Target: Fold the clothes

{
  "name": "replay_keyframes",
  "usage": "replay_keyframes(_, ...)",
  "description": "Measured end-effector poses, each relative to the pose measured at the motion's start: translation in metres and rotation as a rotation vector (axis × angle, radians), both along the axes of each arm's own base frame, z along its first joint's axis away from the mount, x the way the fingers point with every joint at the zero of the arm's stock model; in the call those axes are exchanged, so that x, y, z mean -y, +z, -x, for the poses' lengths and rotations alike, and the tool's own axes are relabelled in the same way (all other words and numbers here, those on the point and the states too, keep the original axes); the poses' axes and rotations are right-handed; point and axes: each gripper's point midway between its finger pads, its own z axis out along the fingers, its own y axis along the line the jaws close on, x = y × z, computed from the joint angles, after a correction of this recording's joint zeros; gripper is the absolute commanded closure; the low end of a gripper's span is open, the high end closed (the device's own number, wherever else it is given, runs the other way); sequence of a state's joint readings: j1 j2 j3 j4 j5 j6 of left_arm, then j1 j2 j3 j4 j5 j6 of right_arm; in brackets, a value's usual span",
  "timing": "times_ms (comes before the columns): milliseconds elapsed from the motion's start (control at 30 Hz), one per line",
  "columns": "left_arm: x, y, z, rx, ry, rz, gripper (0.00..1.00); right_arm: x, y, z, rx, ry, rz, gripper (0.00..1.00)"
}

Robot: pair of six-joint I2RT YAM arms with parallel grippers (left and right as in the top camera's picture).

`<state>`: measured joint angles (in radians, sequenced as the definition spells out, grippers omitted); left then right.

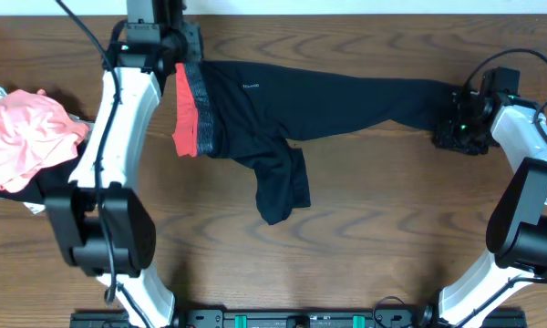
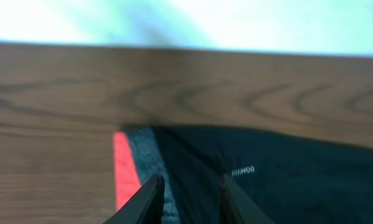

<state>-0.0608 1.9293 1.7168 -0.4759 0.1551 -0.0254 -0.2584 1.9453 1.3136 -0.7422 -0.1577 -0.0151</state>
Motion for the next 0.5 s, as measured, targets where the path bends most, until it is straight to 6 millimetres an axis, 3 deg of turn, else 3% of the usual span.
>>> replay_keyframes(167, 0.005, -0.071, -0.007, -0.133, -0.017, 0.011, 0.71, -0.003, -0.001, 0.007, -0.029, 0.001, -0.012, 0.58)
replay_keyframes(267, 0.006, -0.101, -0.009, -0.183, -0.019, 0.012, 0.7, -0.004, -0.001, 0.008, -0.035, 0.001, -0.017, 0.59)
replay_keyframes(500, 0.003, -0.139, -0.014, -0.222, -0.01, -0.001, 0.7, -0.004, -0.002, 0.011, -0.046, 0.001, -0.02, 0.6)
